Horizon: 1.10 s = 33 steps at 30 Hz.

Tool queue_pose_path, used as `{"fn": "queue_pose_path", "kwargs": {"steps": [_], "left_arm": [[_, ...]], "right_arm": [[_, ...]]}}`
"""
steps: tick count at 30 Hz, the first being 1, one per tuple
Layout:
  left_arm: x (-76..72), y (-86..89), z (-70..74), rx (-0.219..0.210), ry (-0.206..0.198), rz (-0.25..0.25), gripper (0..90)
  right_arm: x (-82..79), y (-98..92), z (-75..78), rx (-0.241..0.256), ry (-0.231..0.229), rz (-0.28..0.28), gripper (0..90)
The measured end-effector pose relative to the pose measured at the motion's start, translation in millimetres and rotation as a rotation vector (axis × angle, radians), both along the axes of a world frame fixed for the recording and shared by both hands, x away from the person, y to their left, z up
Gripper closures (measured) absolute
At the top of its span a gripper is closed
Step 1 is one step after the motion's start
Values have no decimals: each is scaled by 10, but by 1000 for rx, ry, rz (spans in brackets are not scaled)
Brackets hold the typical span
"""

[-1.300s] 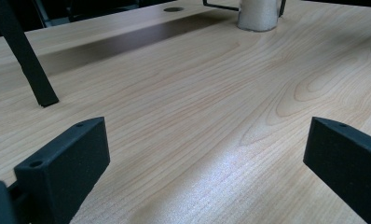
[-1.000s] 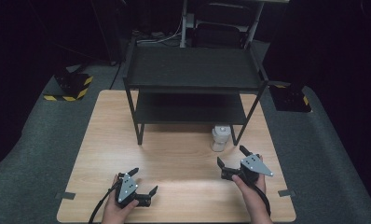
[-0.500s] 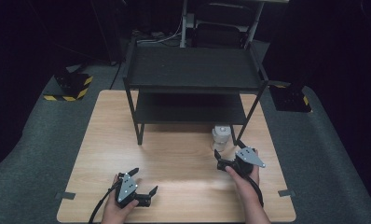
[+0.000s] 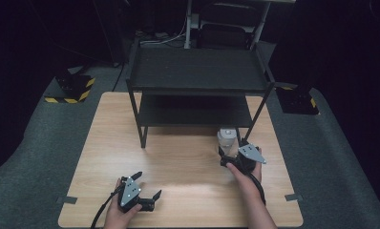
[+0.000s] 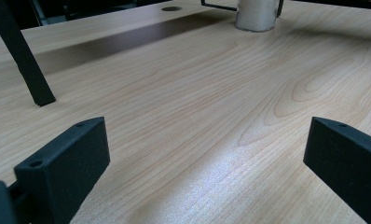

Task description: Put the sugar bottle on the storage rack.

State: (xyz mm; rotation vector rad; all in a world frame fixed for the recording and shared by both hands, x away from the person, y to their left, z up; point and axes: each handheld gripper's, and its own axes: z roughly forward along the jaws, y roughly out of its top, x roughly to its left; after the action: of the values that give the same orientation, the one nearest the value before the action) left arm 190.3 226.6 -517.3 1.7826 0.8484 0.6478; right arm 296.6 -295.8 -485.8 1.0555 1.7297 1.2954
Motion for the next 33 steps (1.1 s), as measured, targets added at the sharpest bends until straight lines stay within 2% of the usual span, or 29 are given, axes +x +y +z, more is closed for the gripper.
{"fn": "queue_pose_path", "kwargs": {"steps": [7,22,26,31,33], "left_arm": [[-4,-2,-2,1,-2,1,5],[-4,1,-6,-4,-2,1,5],[-4,2,-7,-4,-2,0,5],[-4,3,-8,-7,-1,1,5],[-3,5,-8,-8,-1,0,5]], "right_arm": [[82,58,-34,-4,6,-24,1],[169,129,-56,0,-4,-41,18],[199,179,-96,-5,0,-53,67],[209,220,-190,16,-26,-69,194],[209,241,-215,20,-37,-71,219]]}}
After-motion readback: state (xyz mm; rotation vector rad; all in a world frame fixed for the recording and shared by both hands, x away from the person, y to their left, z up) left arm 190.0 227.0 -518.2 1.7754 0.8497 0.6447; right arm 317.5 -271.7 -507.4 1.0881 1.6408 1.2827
